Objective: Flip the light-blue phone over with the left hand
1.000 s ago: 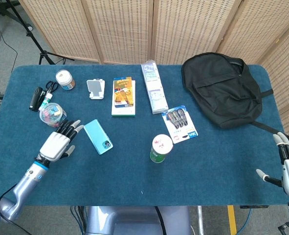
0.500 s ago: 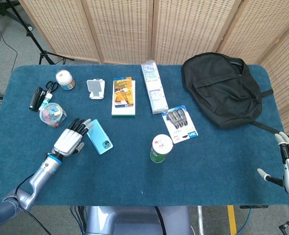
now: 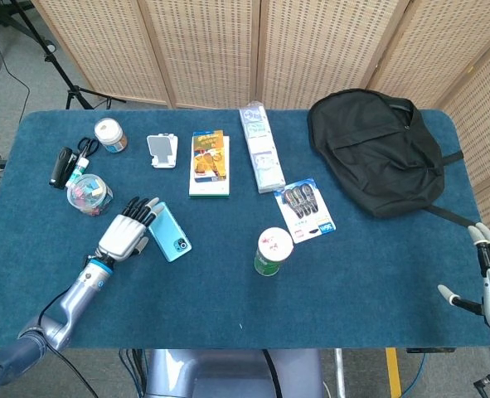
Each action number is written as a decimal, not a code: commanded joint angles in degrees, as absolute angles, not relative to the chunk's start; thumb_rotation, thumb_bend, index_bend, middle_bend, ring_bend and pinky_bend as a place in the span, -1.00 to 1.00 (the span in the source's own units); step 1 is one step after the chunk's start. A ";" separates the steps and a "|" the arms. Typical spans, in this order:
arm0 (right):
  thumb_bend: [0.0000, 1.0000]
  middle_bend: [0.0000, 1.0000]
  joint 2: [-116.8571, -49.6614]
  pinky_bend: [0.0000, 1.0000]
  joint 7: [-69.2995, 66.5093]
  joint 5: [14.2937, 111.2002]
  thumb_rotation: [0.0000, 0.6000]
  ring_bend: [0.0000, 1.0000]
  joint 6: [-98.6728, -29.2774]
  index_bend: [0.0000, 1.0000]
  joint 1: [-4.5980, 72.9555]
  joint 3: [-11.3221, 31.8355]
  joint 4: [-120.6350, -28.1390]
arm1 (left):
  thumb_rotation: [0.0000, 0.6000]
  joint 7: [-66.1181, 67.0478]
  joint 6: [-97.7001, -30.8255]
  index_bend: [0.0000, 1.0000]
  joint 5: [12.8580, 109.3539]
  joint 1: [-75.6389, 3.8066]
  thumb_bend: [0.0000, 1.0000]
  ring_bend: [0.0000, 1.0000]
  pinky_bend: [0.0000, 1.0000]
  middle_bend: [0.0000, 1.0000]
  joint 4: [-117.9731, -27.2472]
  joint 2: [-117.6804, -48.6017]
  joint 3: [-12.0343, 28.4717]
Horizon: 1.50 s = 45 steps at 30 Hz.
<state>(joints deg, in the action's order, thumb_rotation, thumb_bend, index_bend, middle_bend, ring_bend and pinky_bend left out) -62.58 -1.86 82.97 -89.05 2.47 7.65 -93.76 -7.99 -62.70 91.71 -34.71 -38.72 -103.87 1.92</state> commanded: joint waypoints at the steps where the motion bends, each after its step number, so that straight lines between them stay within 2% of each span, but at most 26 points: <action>1: -1.00 -1.00 -62.56 -1.00 -1.94 82.92 1.00 -1.00 -89.02 -0.94 2.48 7.69 -93.73 | 1.00 -7.70 -62.43 -0.99 91.54 -35.16 -0.15 -1.00 -1.00 -1.00 -38.24 -104.44 1.91; 19: -1.00 -1.00 -62.28 -1.00 -2.66 82.54 1.00 -1.00 -88.54 -0.94 2.55 7.76 -93.65 | 1.00 -4.02 -59.78 -0.97 90.37 -37.66 -0.09 -1.00 -1.00 -1.00 -37.36 -106.38 1.41; 22: -1.00 -1.00 -62.25 -1.00 -2.78 82.55 1.00 -1.00 -88.59 -0.94 2.53 7.78 -93.66 | 1.00 -3.32 -59.76 -0.84 90.29 -37.75 -0.03 -1.00 -1.00 -1.00 -37.58 -106.39 1.30; 24: -1.00 -1.00 -62.22 -1.00 -2.86 82.58 1.00 -1.00 -88.65 -0.94 2.50 7.78 -93.66 | 1.00 -3.07 -59.87 -0.59 90.26 -37.76 0.13 -1.00 -1.00 -1.00 -37.85 -106.32 1.22; 27: -1.00 -1.00 -62.12 -1.00 -3.01 82.63 1.00 -1.00 -88.72 -0.94 2.46 7.78 -93.71 | 1.00 -2.41 -60.10 -0.38 90.29 -37.76 0.37 -1.00 -1.00 -1.00 -38.15 -106.12 1.00; 32: -1.00 -1.00 -62.01 -1.00 -3.23 82.87 1.00 -1.00 -88.82 -0.94 2.39 7.68 -93.85 | 1.00 -0.53 -60.40 -0.30 90.38 -37.89 0.62 -1.00 -1.00 -1.00 -38.38 -105.67 0.68; 38: -1.00 -1.00 -61.93 -1.00 -3.37 82.88 1.00 -1.00 -88.82 -0.94 2.36 7.67 -93.89 | 1.00 1.75 -61.57 -0.15 90.81 -38.16 0.78 -1.00 -1.00 -1.00 -38.82 -105.20 0.49; 45: -1.00 -1.00 -61.88 -1.00 -3.51 82.82 1.00 -1.00 -88.61 -0.94 2.43 7.65 -93.84 | 1.00 5.82 -62.79 -0.09 90.64 -39.86 0.79 -1.00 -1.00 -1.00 -40.51 -104.13 1.96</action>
